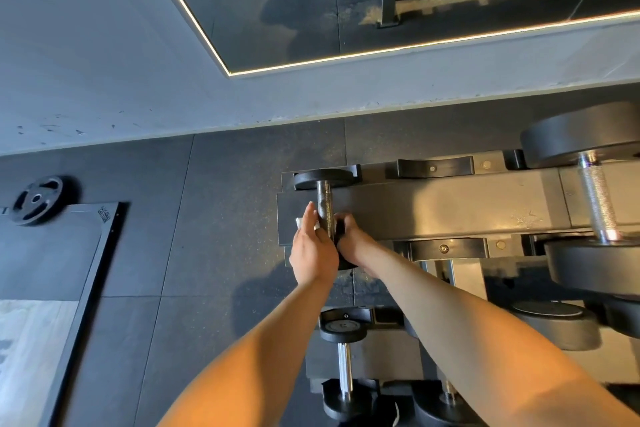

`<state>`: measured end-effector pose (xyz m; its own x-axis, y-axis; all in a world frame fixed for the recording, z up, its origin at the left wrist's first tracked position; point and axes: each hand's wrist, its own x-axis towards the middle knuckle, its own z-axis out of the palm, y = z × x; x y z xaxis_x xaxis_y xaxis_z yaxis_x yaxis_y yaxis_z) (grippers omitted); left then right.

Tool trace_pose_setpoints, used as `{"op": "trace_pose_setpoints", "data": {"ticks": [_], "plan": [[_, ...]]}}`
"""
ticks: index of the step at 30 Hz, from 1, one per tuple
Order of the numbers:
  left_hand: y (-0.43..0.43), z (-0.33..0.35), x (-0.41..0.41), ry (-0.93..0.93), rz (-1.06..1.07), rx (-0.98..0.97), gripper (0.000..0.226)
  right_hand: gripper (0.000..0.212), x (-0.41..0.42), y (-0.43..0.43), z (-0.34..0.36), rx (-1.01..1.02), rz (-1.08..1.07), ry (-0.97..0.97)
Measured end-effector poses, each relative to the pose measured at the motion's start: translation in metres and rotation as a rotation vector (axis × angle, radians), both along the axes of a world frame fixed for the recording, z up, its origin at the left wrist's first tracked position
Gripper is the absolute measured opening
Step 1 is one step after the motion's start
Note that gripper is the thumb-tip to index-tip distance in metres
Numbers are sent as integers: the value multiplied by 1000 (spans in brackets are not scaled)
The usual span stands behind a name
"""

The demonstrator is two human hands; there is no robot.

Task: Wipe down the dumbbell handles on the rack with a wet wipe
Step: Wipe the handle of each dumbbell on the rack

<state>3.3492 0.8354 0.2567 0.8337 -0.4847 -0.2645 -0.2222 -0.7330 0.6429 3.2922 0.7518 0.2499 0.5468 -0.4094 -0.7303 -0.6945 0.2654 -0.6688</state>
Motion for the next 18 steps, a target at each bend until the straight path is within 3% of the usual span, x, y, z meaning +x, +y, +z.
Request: {"op": "trace_pose_setpoints", "data": {"ticks": [4, 9, 15, 18], "plan": [[1, 5, 4, 76, 61, -61, 48, 24, -8, 9, 1, -47, 29, 10], [19, 4, 14, 322, 198, -68, 51, 28, -15, 20, 14, -4, -61, 4], [36, 4, 5, 306, 76, -50, 50, 14, -7, 25, 22, 5, -192, 127], [35, 4, 7, 275, 16, -45, 54, 21, -4, 30, 21, -81, -198, 153]]}}
